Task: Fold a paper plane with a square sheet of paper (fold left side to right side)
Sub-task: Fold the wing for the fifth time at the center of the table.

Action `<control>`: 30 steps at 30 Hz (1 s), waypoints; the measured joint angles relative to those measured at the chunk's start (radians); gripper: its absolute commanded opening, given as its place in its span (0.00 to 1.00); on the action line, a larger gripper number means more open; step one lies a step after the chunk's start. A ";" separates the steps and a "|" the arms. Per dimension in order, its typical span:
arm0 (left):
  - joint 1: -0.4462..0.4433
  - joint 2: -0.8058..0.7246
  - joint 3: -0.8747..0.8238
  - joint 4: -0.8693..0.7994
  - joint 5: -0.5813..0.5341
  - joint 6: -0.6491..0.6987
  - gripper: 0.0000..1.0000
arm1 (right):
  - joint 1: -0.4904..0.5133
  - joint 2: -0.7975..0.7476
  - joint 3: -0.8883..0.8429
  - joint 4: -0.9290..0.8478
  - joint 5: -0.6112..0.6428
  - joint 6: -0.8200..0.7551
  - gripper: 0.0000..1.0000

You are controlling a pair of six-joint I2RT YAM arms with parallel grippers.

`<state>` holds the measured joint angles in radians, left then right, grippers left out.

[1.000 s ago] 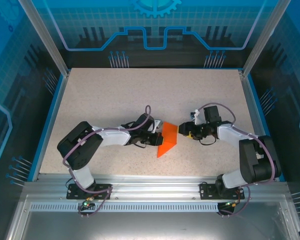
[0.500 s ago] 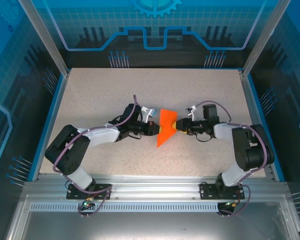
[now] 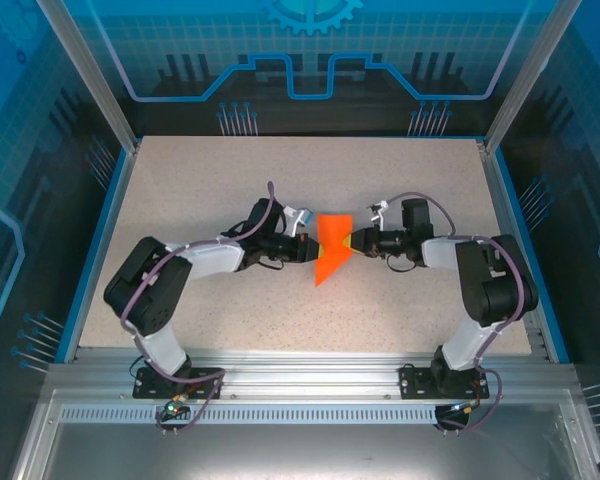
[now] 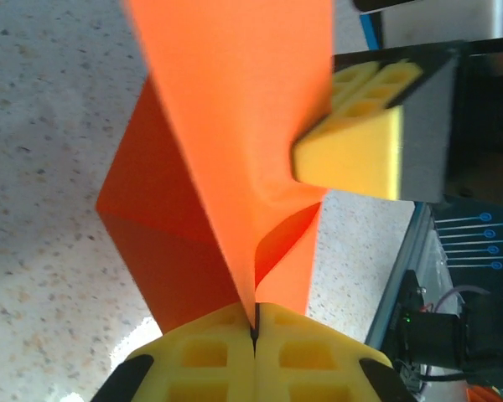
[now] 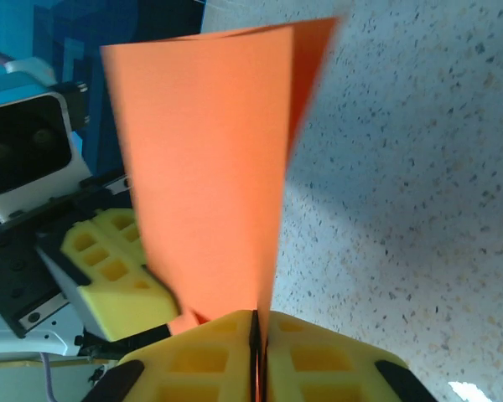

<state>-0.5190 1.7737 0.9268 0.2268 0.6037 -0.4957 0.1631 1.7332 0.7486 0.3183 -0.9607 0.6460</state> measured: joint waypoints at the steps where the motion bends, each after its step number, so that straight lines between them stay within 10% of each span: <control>1: 0.002 0.026 0.017 -0.005 0.000 0.000 0.00 | 0.003 0.006 0.010 -0.008 0.007 0.001 0.06; 17: 0.036 0.263 0.178 -0.078 -0.015 0.009 0.30 | 0.029 0.132 0.201 -0.304 0.212 -0.063 0.06; 30: 0.036 0.111 0.166 -0.288 -0.181 0.138 0.65 | 0.051 0.152 0.235 -0.414 0.282 -0.082 0.07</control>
<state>-0.4831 1.8843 1.0931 -0.0612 0.4229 -0.3580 0.2138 1.8854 0.9840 -0.0956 -0.6792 0.5636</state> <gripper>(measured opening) 0.650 0.067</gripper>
